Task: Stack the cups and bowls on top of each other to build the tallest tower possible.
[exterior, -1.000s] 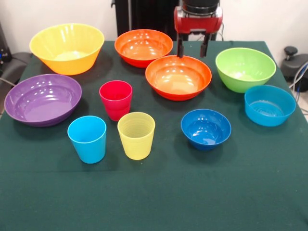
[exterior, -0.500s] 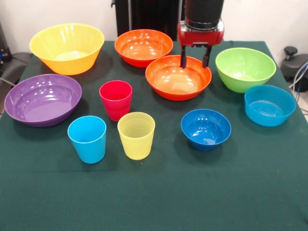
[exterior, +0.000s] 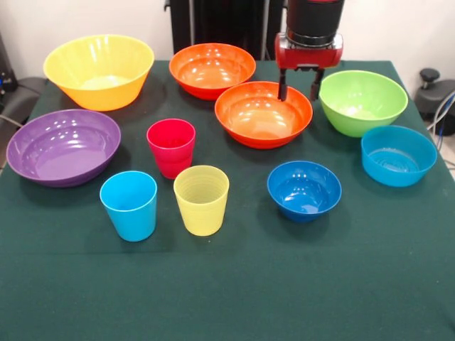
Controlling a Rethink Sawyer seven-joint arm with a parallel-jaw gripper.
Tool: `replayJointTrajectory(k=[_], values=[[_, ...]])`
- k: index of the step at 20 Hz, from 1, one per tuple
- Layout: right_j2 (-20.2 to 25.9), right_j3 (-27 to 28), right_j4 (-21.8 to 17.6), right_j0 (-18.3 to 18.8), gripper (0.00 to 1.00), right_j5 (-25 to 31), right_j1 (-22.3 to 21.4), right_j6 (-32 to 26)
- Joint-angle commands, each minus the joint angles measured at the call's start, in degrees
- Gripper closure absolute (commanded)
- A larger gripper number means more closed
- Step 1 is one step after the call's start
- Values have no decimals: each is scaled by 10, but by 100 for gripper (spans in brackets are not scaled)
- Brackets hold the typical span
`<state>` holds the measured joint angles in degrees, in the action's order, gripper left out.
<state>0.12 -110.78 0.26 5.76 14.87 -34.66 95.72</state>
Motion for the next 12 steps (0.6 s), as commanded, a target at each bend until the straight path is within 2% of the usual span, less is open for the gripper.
replayJointTrajectory(k=[1,5,12], values=[[25,17,17,-12,0,-31,2,106],[31,29,15,-1,0,-43,21,116],[37,36,15,-4,0,-73,46,142]])
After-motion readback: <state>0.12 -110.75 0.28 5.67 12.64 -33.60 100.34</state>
